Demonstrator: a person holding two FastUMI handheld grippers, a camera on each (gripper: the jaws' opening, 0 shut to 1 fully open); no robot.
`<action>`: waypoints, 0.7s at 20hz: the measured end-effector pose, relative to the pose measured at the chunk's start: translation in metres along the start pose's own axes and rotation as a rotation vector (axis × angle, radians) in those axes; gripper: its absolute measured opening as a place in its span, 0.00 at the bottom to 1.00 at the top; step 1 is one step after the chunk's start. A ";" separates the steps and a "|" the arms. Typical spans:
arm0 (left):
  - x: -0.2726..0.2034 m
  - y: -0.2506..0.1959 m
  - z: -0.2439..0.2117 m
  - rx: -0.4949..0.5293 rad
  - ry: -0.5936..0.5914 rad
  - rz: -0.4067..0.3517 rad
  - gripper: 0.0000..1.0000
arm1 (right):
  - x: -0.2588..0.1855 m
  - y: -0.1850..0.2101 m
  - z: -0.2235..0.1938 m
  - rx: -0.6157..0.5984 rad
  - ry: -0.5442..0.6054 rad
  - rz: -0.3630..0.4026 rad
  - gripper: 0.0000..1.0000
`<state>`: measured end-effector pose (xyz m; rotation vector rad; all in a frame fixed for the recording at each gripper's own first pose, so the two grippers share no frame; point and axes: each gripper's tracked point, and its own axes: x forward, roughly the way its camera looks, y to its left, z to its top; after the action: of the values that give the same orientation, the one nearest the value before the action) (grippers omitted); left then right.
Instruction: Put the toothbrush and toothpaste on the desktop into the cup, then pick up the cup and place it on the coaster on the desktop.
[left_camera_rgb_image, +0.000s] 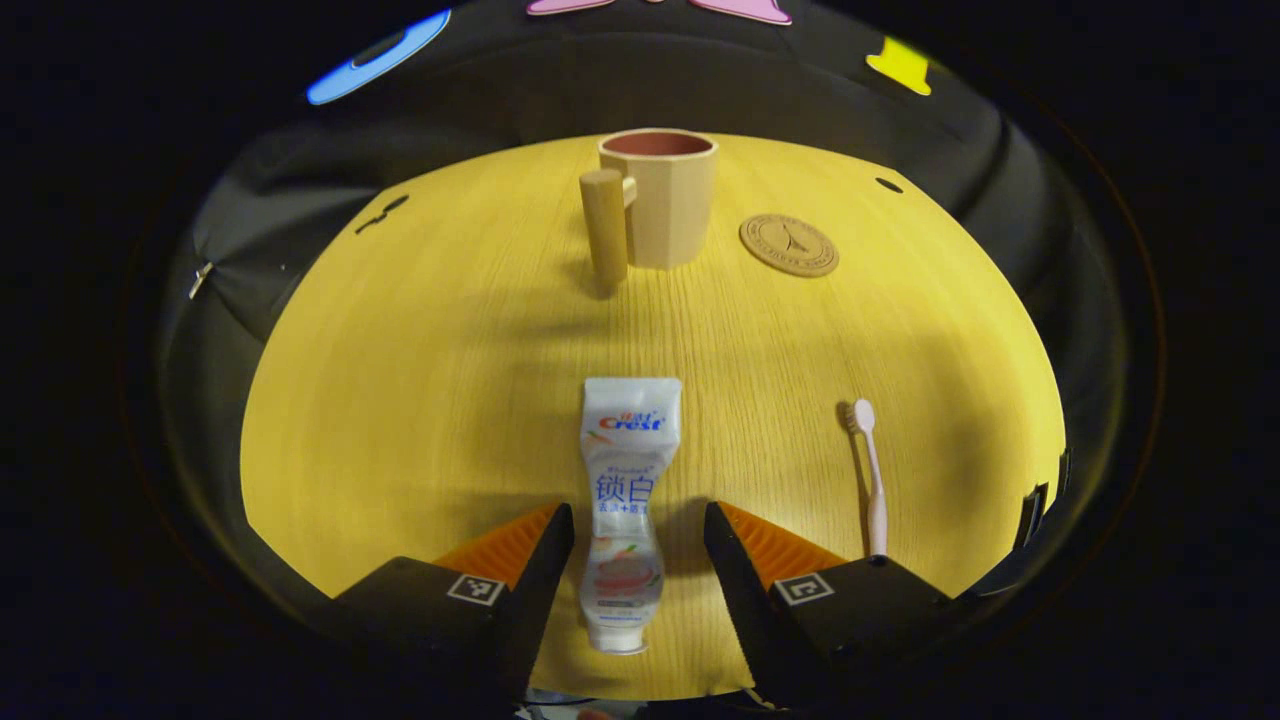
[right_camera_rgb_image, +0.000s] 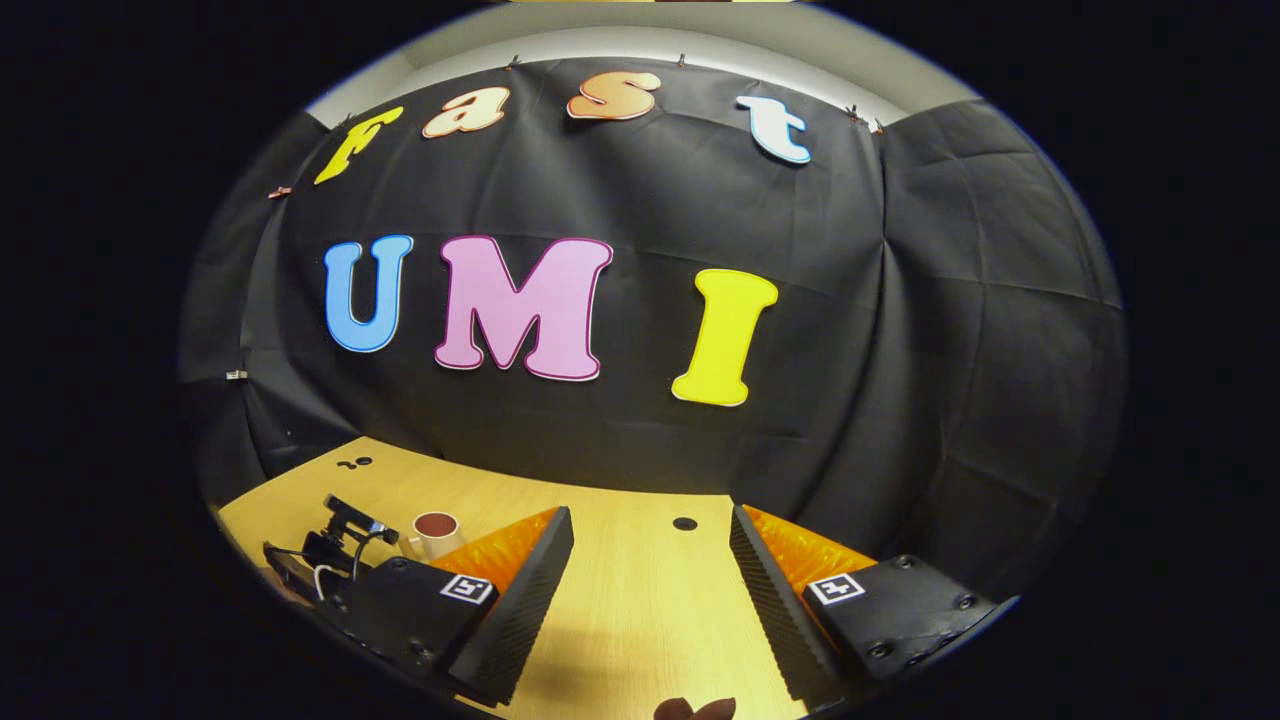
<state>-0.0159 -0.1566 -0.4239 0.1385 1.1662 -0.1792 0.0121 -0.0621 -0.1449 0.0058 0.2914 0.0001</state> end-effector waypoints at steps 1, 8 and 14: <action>0.005 0.002 0.002 0.001 -0.012 -0.001 0.82 | 0.001 0.002 -0.001 0.002 0.004 0.007 0.97; 0.007 -0.003 0.008 0.069 -0.002 -0.030 0.80 | -0.005 0.019 -0.005 0.021 0.008 0.037 0.97; 0.011 -0.011 0.011 0.115 -0.031 -0.074 0.37 | -0.020 0.040 -0.016 0.086 0.054 0.058 0.97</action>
<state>-0.0038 -0.1703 -0.4297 0.1937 1.1309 -0.3126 -0.0113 -0.0215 -0.1543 0.0996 0.3452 0.0449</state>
